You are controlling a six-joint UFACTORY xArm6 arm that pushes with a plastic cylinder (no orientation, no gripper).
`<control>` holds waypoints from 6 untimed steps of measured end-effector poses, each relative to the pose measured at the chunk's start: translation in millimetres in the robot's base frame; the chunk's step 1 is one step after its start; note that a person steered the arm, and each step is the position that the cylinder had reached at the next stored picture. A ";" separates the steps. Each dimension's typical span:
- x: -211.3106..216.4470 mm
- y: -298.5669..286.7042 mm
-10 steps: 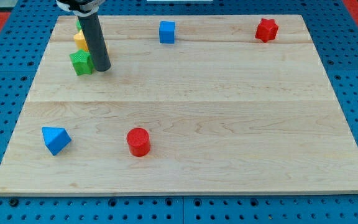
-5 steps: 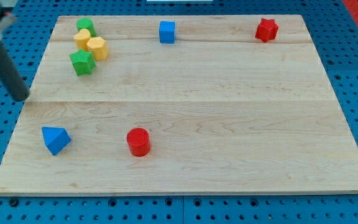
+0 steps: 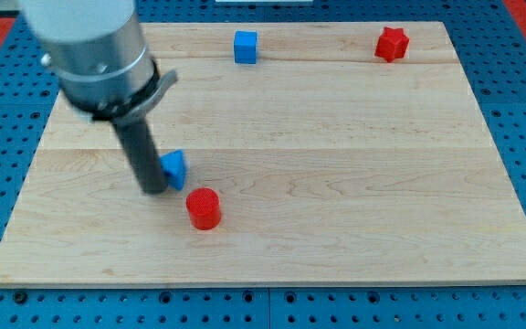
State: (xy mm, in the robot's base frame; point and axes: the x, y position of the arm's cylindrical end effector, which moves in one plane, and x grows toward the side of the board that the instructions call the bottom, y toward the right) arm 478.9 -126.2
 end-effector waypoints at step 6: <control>-98.2 134.6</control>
State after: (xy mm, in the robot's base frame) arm 380.7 8.4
